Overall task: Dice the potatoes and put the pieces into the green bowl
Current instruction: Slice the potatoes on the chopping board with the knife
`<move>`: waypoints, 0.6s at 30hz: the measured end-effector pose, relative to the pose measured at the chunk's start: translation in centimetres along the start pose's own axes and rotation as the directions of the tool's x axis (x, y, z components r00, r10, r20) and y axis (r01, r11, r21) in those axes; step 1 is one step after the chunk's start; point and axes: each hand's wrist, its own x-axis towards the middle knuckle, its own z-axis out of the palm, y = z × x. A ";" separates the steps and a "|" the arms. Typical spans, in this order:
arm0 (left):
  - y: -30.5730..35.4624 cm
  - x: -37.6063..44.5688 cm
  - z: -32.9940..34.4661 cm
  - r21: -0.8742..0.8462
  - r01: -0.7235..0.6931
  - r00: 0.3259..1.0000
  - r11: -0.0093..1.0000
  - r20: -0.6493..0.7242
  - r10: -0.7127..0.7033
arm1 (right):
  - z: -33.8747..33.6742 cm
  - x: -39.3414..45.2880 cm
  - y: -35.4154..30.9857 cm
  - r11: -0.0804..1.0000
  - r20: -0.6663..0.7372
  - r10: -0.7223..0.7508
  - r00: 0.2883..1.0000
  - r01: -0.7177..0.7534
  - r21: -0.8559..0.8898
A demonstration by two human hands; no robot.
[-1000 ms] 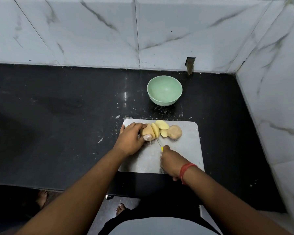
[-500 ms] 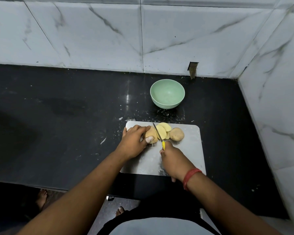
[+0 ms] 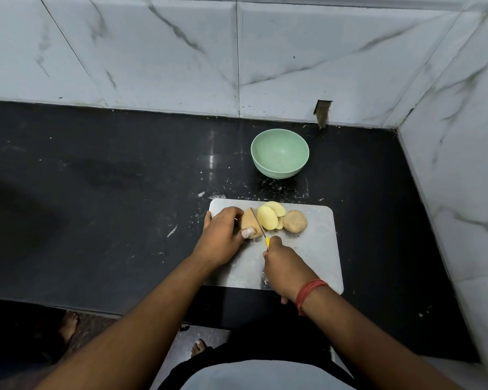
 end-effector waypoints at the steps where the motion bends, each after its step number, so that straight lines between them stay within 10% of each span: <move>1: 0.0 0.0 0.0 0.001 -0.002 1.000 1.000 0.001 0.002 | 0.1 0.1 0.1 1.000 -0.005 -0.001 1.000 0.001 -0.015; 18: 0.0 0.5 -0.1 0.046 -0.044 0.999 0.998 -0.009 0.044 | 0.4 0.4 0.2 0.999 -0.015 0.000 1.000 0.000 -0.053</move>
